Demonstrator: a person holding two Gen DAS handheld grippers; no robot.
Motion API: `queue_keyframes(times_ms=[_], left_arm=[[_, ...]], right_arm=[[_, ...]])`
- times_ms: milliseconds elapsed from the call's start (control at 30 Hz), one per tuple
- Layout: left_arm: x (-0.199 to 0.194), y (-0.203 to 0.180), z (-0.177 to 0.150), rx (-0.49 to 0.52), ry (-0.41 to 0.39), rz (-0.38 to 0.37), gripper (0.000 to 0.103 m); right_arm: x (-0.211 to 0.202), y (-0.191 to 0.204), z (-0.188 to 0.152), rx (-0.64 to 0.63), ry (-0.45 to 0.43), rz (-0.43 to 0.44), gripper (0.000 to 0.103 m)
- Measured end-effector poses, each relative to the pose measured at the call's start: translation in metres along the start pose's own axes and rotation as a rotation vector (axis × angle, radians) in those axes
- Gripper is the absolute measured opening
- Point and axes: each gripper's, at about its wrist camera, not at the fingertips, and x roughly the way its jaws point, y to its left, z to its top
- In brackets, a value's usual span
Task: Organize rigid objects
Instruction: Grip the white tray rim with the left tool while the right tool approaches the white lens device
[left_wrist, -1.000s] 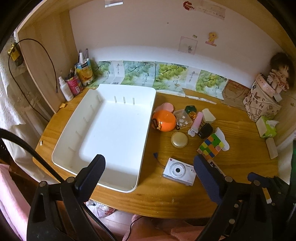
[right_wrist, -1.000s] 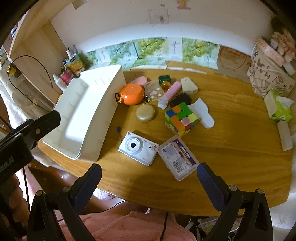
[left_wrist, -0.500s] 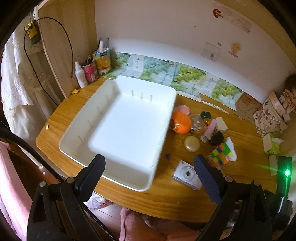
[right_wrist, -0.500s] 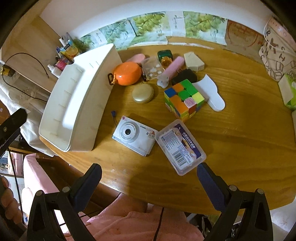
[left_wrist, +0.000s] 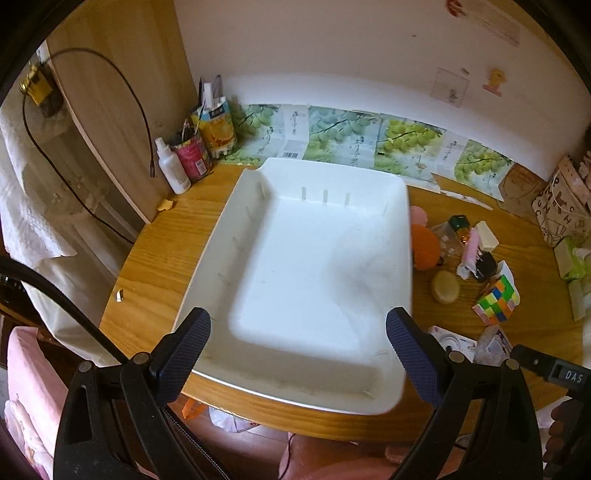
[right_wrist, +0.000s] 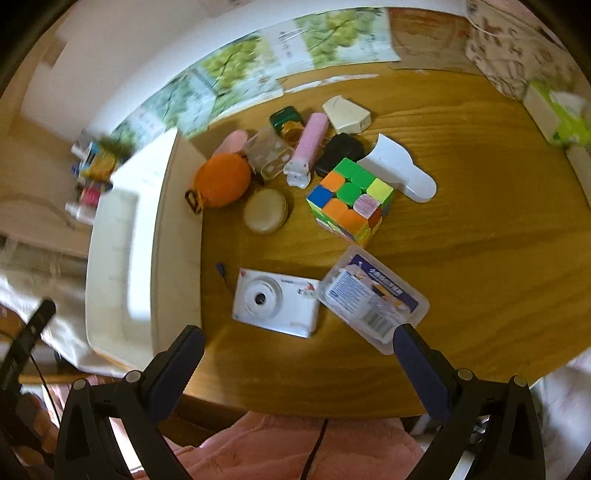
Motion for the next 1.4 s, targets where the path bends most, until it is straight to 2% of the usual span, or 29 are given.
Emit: queue_keyframes(times_ms=[300,533,633,867,933,1067,1133,1400], left_arm=[[0.041,0.061,0.015,-0.040,0.103,-0.042,0.089],[0.087,0.090,0.020,-0.030,0.227,-0.086,0.076],[0.107,0.097,0.018,-0.011,0.284,-0.105,0.066],[0.139,0.108,0.014,0.023,0.389,-0.114,0.053],[0.145,0.110,0.014,0.022,0.409,-0.125,0.047],[0.155,0.114,0.013,0.018,0.442,-0.135,0.044],[0.161,0.116,0.014,0.015,0.468,-0.148,0.032],[0.174,0.120,0.018,-0.012,0.511,-0.155,0.018]], right_arm=[[0.018,0.013,-0.006,0.210,-0.002,0.038,0.103],[0.037,0.005,-0.017,0.474,0.007,0.087,0.103],[0.044,-0.001,-0.023,0.578,0.004,0.102,0.103],[0.059,-0.012,-0.031,0.754,-0.007,0.106,0.103],[0.064,-0.011,-0.033,0.791,0.005,0.107,0.103],[0.078,-0.012,-0.038,0.873,0.042,0.125,0.103],[0.084,-0.013,-0.040,0.908,0.053,0.135,0.103],[0.099,-0.019,-0.039,1.016,0.085,0.156,0.103]])
